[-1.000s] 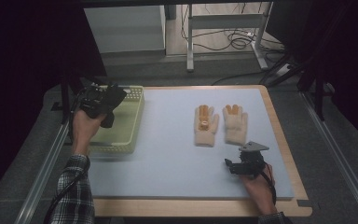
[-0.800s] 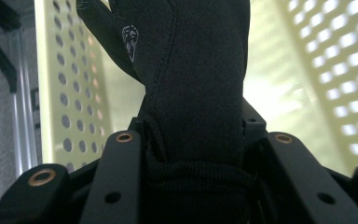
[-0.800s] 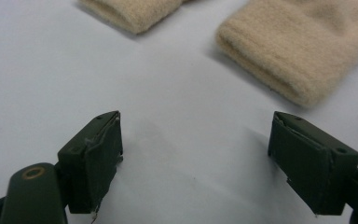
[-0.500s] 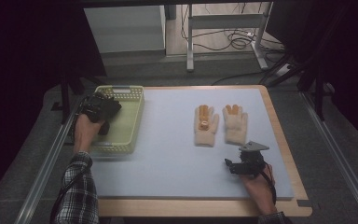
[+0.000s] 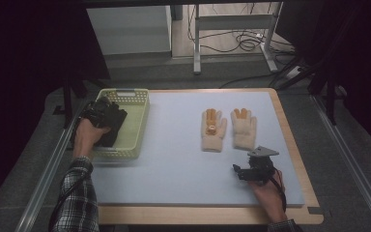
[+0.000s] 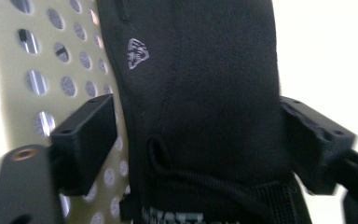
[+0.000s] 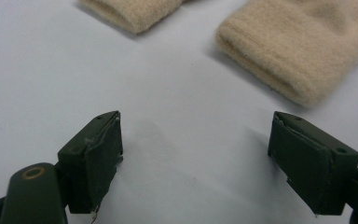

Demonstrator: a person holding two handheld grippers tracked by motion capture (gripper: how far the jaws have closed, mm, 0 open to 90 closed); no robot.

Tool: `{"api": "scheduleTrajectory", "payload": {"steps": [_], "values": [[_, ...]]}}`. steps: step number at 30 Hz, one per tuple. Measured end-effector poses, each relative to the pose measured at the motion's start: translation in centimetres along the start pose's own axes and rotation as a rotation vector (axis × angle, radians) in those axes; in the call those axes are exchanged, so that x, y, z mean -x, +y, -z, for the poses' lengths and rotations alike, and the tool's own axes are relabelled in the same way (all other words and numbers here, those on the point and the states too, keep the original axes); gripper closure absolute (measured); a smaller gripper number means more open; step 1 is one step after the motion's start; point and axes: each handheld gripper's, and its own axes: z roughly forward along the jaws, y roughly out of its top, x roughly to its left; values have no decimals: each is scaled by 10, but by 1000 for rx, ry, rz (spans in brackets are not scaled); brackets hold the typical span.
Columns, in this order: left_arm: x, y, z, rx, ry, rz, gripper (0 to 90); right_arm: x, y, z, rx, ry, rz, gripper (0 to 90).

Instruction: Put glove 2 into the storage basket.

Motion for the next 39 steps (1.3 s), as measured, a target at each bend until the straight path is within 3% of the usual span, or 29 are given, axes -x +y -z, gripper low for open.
{"api": "scheduleTrajectory", "payload": {"steps": [6, 13, 16, 22, 25, 39], "values": [[2, -8, 18, 50, -43, -15, 49, 0, 0, 0, -1, -1, 1, 174], [2, -20, 41, 182, -150, -12, 24, 0, 0, 0, -1, -2, 3, 174], [9, -27, 49, 233, -162, -40, 21, -1, 0, 0, 0, -3, 3, 174], [28, -38, 63, 297, -168, -117, 20, 0, 0, 0, -1, -2, 2, 174], [41, -43, 72, 352, -202, -145, 21, -1, 0, 0, -1, -3, 3, 174], [105, -59, 93, 501, -307, -275, 21, -1, 0, 0, 0, -4, 3, 174]]}}
